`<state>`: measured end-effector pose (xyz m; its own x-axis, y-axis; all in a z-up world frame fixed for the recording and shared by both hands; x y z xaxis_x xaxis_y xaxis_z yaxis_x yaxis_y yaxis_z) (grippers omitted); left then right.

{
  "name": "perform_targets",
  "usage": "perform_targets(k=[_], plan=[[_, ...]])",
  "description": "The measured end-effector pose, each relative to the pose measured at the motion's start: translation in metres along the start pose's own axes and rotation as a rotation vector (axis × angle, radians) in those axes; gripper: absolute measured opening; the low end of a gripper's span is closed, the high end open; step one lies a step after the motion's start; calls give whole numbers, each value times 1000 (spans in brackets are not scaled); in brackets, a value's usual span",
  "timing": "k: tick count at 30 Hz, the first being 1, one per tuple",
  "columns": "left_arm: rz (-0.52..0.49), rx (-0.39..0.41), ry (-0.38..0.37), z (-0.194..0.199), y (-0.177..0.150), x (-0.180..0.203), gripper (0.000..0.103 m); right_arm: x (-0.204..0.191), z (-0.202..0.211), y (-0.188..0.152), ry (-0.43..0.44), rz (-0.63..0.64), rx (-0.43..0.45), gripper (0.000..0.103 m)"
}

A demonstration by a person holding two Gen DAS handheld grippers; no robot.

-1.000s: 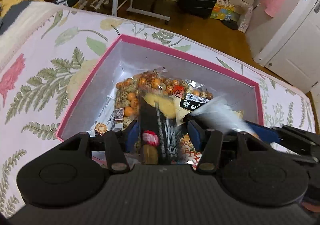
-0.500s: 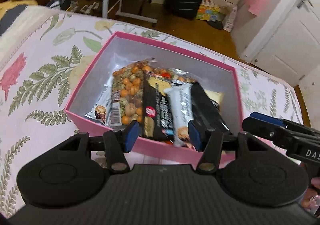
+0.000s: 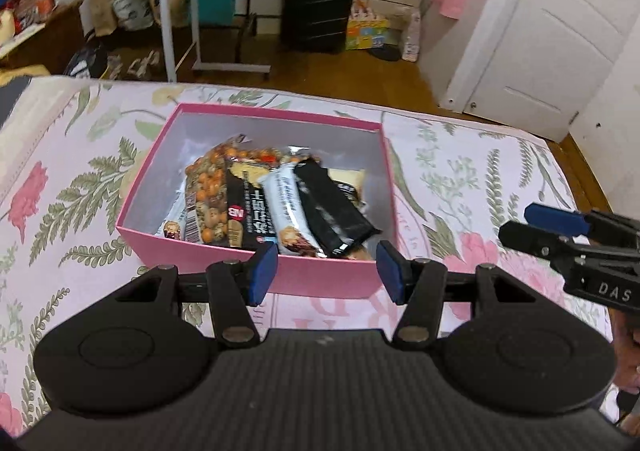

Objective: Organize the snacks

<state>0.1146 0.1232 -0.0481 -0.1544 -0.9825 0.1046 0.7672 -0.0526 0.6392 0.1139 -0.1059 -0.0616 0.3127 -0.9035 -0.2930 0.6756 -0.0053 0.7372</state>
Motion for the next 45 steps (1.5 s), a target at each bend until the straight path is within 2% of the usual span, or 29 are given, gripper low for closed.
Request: perform_targets(k=[12, 22, 29, 33, 38, 40, 45], plan=[[-62, 14, -27, 30, -21, 49, 55, 7, 53, -29, -134, 16, 39, 60], [-97, 58, 36, 20, -42, 66, 64, 31, 65, -62, -237, -80, 44, 65], [-100, 93, 60, 13, -49, 72, 72, 39, 69, -71, -304, -77, 61, 66], [-90, 108, 59, 8, -54, 76, 81, 42, 74, -73, -323, -96, 90, 77], [-67, 130, 69, 3, -60, 76, 91, 45, 78, -73, -338, -114, 104, 80], [-58, 127, 77, 1, -61, 76, 94, 47, 79, -75, -344, -125, 102, 90], [-67, 147, 106, 3, -65, 75, 97, 49, 83, -79, -432, -101, 118, 95]])
Point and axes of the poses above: each gripper's, at about its wrist camera, not at the fingertips, and z roughly against the way its jaws point, x to its right, y to its top, the point moved 4 cm from there along -z, roughly the way its jaws point, and after that the axes turned 7 degrees about -z, right-handed, at the moved point
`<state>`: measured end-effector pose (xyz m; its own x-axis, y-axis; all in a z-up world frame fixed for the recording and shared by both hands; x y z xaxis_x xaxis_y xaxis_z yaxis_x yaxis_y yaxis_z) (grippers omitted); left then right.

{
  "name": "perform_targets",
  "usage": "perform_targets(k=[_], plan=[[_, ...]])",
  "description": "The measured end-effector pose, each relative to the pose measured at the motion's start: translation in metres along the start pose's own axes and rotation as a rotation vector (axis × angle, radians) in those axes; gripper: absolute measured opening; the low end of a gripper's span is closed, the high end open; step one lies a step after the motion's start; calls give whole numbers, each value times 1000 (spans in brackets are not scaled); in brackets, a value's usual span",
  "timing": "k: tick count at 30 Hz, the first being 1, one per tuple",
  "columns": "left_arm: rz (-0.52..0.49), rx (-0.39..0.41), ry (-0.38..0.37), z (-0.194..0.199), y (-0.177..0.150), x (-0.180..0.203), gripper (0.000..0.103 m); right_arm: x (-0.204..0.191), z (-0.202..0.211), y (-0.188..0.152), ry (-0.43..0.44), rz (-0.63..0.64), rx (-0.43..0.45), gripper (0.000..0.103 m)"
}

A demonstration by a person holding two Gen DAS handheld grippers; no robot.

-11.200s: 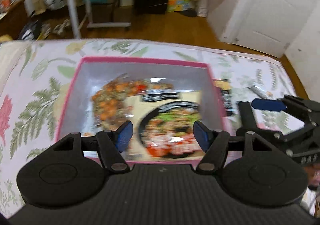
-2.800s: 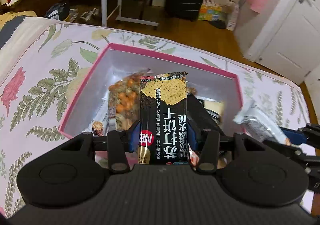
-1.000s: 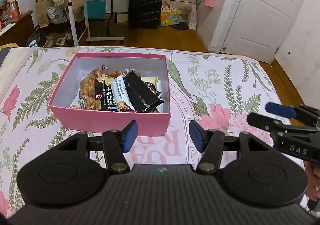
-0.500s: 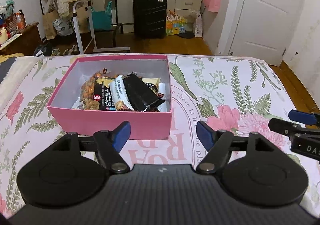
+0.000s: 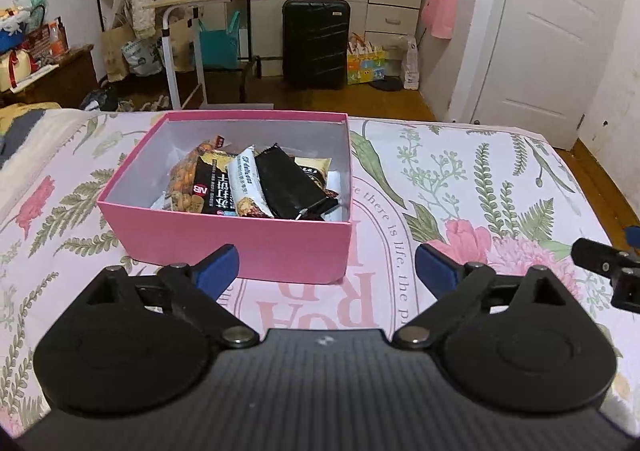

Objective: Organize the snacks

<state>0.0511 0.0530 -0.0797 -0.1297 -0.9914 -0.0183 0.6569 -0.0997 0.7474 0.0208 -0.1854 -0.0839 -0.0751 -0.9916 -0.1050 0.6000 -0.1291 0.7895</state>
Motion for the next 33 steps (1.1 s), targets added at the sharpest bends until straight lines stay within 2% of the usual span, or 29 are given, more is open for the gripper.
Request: perform_targets(k=[3, 19, 24, 33], plan=[[-6, 3, 3, 2, -1, 0, 98, 2, 3, -2, -31, -6, 5, 96], [-28, 10, 5, 9, -1, 8, 98, 3, 7, -3, -45, -21, 16, 96], [-52, 24, 39, 9, -3, 10, 98, 2, 4, -5, -51, -28, 5, 96], [-52, 30, 43, 9, -4, 11, 98, 2, 5, -4, -80, -15, 7, 96]])
Point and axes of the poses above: each gripper's, at about its wrist camera, not at the fingertips, and z roughly against the way its jaws point, x to its right, y to its top, the point moved 4 cm from there along -z, roughly the way its jaws point, and after that the axes turned 7 degrees about -z, right-handed, at the moved point
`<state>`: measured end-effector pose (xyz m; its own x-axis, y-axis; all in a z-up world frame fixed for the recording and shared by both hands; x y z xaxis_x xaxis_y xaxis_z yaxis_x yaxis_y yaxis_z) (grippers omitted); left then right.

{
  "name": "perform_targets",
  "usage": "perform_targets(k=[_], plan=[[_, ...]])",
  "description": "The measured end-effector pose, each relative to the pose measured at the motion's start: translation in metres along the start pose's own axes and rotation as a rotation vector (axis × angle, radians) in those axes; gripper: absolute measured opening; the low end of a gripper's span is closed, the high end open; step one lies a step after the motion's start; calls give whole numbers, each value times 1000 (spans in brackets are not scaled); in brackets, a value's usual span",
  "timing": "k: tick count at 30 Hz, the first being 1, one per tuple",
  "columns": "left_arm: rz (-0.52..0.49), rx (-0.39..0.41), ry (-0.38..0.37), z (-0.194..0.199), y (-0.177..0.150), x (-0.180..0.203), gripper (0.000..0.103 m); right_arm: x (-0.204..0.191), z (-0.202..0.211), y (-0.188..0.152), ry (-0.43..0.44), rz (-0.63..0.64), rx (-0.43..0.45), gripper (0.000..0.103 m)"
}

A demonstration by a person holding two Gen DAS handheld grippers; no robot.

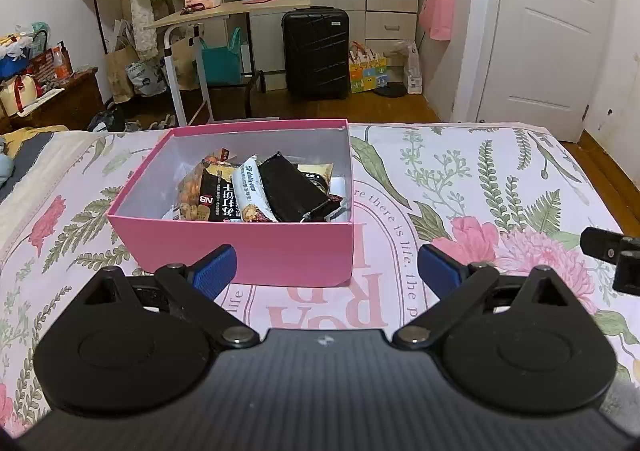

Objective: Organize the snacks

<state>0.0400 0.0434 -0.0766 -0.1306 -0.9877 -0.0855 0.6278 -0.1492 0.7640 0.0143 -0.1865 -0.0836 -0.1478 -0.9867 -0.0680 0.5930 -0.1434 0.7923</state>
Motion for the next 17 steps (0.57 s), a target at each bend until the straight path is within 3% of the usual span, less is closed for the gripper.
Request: perform_targets(k=[7, 17], plan=[[21, -17, 47, -3, -3, -4, 103, -1, -1, -2, -5, 3, -10, 96], [25, -32, 29, -5, -4, -6, 103, -2, -1, -1, -10, 7, -11, 96]])
Point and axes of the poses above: each gripper's, at about its wrist camera, not at the fingertips, and z roughly against the way its jaws point, x to its right, y to its top, the point moved 4 cm from there along -z, roughly the way its jaws point, and after that the axes turned 7 degrees about -z, right-handed, at the moved point
